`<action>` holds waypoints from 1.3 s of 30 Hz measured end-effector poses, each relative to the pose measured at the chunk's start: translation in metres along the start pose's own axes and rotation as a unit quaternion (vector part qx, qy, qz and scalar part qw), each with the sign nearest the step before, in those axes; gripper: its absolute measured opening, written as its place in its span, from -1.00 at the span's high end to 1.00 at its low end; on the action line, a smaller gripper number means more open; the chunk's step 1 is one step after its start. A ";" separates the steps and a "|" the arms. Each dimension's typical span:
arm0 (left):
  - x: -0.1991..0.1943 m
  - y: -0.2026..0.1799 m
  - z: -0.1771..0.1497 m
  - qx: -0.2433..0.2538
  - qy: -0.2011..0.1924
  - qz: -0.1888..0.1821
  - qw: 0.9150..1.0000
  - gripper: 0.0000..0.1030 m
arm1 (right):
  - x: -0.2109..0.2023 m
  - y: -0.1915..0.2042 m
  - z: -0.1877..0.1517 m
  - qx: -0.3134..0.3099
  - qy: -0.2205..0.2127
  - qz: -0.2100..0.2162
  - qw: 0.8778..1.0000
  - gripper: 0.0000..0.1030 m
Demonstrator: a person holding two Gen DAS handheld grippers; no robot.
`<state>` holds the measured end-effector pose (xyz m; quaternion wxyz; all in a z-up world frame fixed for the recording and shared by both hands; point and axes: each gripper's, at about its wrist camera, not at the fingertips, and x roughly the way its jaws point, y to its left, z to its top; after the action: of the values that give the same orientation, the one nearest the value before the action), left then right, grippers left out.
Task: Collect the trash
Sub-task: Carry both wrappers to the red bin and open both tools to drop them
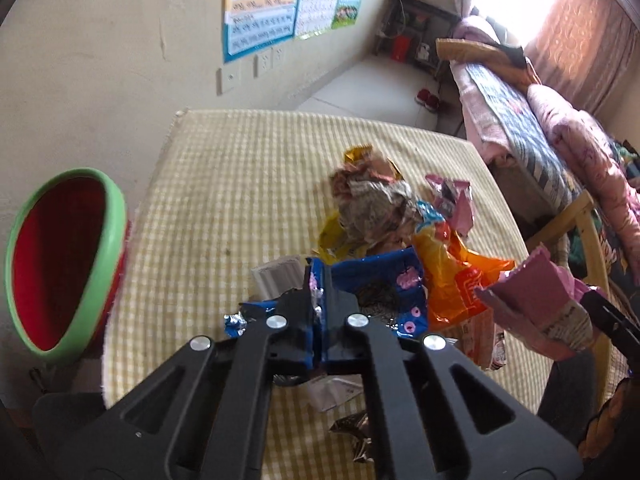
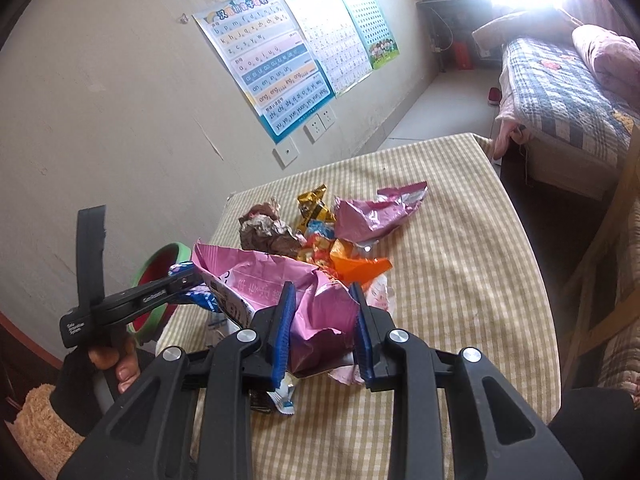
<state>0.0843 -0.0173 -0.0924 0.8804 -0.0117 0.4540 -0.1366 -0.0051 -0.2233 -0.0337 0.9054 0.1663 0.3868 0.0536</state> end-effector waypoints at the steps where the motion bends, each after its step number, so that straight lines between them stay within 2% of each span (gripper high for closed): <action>1: -0.006 0.004 0.001 -0.004 -0.009 0.006 1.000 0.97 | -0.002 0.003 0.001 -0.002 -0.002 0.001 1.000 0.48; 6: -0.042 0.047 0.000 -0.054 -0.060 0.060 0.995 0.97 | 0.007 0.032 0.010 -0.021 0.002 0.018 1.000 0.48; 9: -0.060 0.077 -0.002 -0.070 -0.085 0.119 0.987 0.97 | 0.018 0.059 0.015 -0.037 0.009 0.031 0.999 0.48; 14: -0.076 0.127 -0.008 -0.098 -0.090 0.197 0.971 0.97 | 0.051 0.118 0.027 -0.081 0.023 0.046 0.995 0.47; 20: -0.080 0.179 -0.012 -0.129 -0.085 0.258 0.954 0.97 | 0.117 0.186 0.042 -0.114 0.050 0.068 0.990 0.47; 23: -0.076 0.199 -0.012 -0.148 -0.078 0.263 0.950 0.97 | 0.156 0.211 0.049 -0.101 0.075 0.081 0.989 0.46; 29: -0.062 0.218 -0.015 -0.154 -0.059 0.260 0.951 0.96 | 0.218 0.257 0.047 -0.098 0.111 0.084 0.985 0.44; 33: -0.052 0.232 -0.015 -0.167 -0.050 0.253 0.952 0.94 | 0.245 0.279 0.041 -0.106 0.129 0.088 0.982 0.37; 35: -0.049 0.237 -0.016 -0.175 -0.046 0.250 0.951 0.78 | 0.251 0.284 0.036 -0.104 0.134 0.093 0.981 0.17; 37: -0.050 0.240 -0.017 -0.181 -0.051 0.244 0.951 0.34 | 0.252 0.285 0.033 -0.099 0.133 0.095 0.981 0.05; 39: -0.052 0.241 -0.019 -0.185 -0.057 0.243 0.950 0.06 | 0.249 0.284 0.031 -0.098 0.129 0.097 0.982 0.01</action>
<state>0.0960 0.2297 -0.0969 0.8937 -0.0714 0.4094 0.1692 0.1995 0.0911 -0.0864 0.8504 0.1053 0.4752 0.1996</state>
